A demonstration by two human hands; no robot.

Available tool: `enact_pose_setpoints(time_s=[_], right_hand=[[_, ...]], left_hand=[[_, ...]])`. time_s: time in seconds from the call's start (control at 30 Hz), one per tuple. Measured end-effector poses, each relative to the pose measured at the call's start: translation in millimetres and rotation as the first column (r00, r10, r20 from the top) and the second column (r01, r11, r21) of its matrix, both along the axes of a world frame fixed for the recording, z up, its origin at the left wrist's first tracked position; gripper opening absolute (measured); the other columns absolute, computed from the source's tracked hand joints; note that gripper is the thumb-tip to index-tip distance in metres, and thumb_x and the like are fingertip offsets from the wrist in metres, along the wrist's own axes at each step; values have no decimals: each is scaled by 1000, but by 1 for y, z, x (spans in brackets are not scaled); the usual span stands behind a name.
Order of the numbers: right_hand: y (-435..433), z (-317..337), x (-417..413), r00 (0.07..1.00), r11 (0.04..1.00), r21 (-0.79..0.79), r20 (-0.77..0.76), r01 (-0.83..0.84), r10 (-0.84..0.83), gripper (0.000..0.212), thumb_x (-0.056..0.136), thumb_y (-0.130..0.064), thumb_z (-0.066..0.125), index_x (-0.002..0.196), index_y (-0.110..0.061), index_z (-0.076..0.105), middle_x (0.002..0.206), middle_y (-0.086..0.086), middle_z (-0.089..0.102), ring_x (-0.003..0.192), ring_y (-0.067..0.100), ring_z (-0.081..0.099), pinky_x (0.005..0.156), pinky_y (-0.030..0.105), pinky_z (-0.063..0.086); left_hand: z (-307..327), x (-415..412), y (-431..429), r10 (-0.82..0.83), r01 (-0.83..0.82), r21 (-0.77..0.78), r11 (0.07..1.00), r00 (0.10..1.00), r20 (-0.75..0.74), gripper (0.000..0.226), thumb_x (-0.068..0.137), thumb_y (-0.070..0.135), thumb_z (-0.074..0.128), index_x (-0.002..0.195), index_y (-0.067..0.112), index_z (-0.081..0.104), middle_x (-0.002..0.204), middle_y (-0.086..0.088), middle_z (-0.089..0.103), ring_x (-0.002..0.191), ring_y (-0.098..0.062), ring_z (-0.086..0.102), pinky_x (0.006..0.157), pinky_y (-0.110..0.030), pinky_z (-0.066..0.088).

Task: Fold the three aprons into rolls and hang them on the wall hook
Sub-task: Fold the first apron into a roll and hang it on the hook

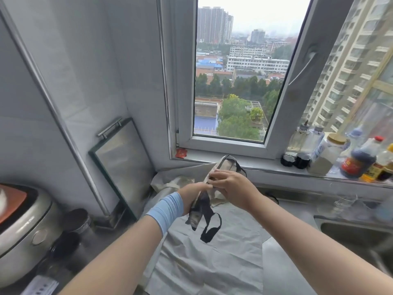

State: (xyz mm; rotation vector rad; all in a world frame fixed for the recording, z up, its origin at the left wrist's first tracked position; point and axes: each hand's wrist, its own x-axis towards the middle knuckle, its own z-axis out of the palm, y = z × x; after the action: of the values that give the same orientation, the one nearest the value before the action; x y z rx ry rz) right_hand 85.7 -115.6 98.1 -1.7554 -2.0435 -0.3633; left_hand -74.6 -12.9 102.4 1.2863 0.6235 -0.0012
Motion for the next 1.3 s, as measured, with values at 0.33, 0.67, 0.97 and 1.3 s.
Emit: enact_pose_setpoints(time_s=[0.33, 0.67, 0.97, 1.3], right_hand=[[-7, 16, 24, 979, 997, 71, -206, 15, 0, 17, 83, -5, 71, 88, -20, 77, 95, -1, 64, 88, 19, 59, 82, 33, 51], [-35, -76, 19, 425, 833, -484, -717, 268, -553, 28, 87, -30, 67, 115, -31, 68, 138, 9, 39, 133, 24, 37, 110, 35, 32], [-52, -209, -4, 179, 645, -764, -633, 11, -753, 44, 85, -10, 63, 129, -15, 63, 121, 1, 68, 103, 13, 64, 92, 29, 53], [-59, -242, -1, 408, 687, -727, -628, -3, -663, 19, 86, -17, 55, 90, -18, 74, 74, -9, 71, 72, 9, 60, 76, 34, 52]], left_hand=[[8, 30, -8, 103, -99, -166, 981, 994, 21, 11, 98, 13, 52, 105, 8, 60, 85, -10, 62, 74, -20, 62, 62, -31, 56], [-82, 51, -45, 199, -250, -130, 960, 927, -317, 11, 100, 20, 51, 97, 15, 60, 71, -3, 65, 64, -16, 63, 64, -33, 55], [-196, 40, -94, 298, -172, 273, 946, 794, -530, 55, 80, 25, 76, 121, 10, 42, 94, -4, 57, 78, -15, 57, 66, -22, 51], [-242, 38, -91, 183, 429, 852, 299, 851, -492, 89, 76, 48, 70, 149, 33, 21, 152, -2, 16, 137, -25, 25, 108, -38, 32]])
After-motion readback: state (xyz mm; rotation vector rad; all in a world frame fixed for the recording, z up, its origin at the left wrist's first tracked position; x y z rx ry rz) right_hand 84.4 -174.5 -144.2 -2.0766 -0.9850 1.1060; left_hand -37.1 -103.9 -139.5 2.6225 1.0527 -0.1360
